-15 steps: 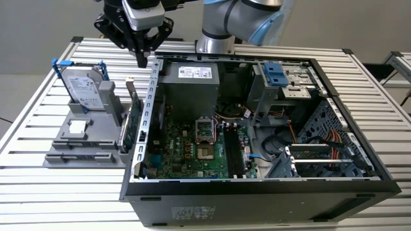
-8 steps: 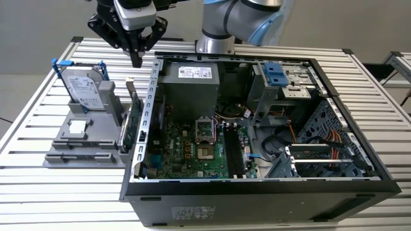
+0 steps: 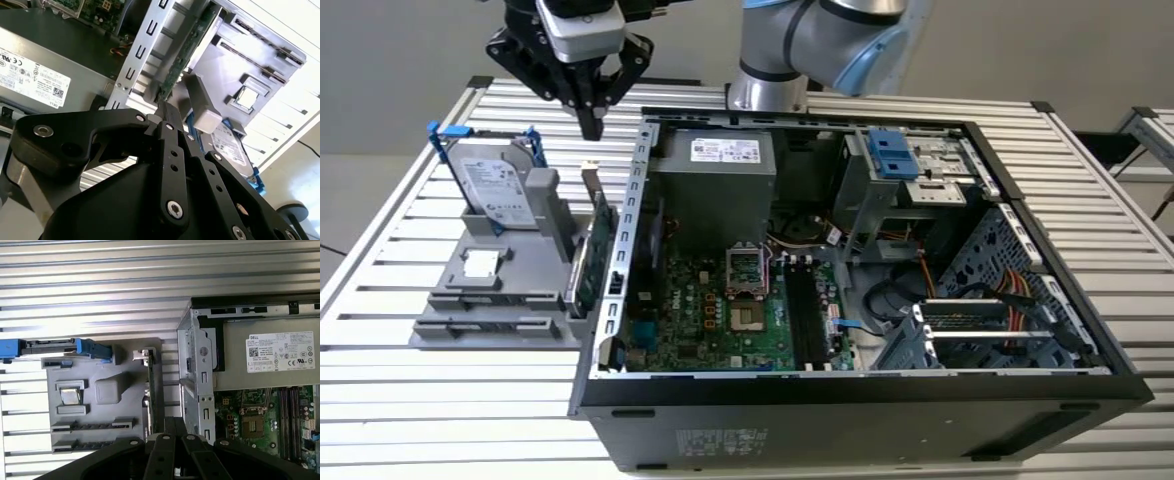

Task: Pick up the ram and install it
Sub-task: 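Reach for the ram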

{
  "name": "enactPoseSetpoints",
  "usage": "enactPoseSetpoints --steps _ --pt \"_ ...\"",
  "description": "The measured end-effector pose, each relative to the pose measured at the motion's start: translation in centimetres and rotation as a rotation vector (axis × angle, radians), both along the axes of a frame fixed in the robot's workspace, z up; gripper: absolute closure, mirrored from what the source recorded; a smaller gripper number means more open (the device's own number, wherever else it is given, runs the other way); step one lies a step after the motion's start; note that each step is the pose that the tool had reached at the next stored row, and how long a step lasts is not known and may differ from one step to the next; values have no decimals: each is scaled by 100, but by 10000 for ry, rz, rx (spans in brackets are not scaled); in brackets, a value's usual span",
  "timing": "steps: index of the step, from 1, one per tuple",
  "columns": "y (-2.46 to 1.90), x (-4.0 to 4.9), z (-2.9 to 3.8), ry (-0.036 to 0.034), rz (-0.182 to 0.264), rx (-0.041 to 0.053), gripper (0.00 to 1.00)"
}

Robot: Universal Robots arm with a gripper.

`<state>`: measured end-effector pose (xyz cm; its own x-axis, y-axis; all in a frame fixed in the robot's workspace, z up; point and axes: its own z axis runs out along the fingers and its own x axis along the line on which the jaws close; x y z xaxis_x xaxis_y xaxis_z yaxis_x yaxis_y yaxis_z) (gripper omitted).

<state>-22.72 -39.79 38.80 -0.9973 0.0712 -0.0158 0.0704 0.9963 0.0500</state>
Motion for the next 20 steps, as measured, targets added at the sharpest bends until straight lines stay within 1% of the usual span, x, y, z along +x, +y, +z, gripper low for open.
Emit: enactPoseSetpoints --steps 13,20 --pt "0 -207 0 50 0 0 100" --pt "0 -321 0 96 0 -1 100"
